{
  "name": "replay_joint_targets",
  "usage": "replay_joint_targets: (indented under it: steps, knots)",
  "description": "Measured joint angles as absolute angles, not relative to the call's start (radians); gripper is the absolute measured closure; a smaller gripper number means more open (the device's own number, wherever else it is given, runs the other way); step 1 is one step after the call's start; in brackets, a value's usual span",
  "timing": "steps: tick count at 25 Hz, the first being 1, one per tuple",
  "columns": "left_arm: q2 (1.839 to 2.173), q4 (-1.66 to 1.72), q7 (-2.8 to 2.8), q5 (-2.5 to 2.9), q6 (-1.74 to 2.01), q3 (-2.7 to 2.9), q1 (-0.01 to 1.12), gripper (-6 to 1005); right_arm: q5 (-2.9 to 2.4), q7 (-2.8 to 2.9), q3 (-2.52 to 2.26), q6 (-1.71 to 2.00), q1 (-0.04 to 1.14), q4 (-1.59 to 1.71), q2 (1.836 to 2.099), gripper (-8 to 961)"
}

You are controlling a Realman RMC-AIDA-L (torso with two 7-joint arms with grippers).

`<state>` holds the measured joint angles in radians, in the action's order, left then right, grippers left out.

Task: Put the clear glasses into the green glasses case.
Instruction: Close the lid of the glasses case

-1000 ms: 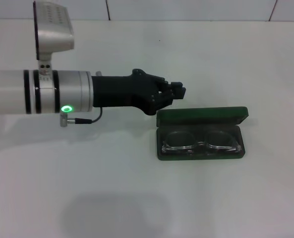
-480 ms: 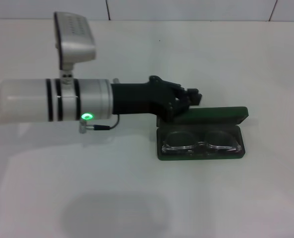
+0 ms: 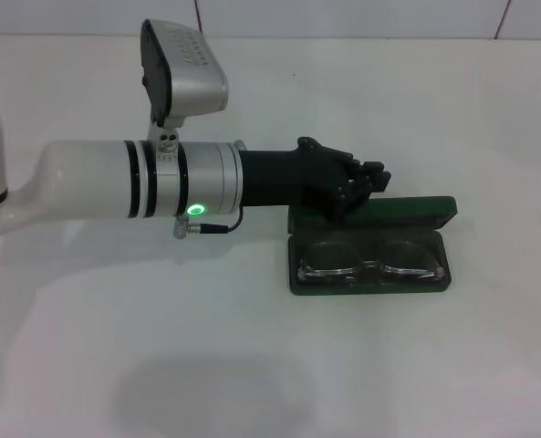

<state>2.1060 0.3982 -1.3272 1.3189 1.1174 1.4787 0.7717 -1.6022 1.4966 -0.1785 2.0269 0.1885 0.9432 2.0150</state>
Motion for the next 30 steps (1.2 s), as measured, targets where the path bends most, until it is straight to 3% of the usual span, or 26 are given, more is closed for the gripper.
replay_joint_targets:
  steps: [30]
  knots:
    - [2.106,0.405,-1.333,1.234,1.033,1.737,0.736,874,-1.629,1.470,-0.178,2.037,0.197,0.905,2.014,737]
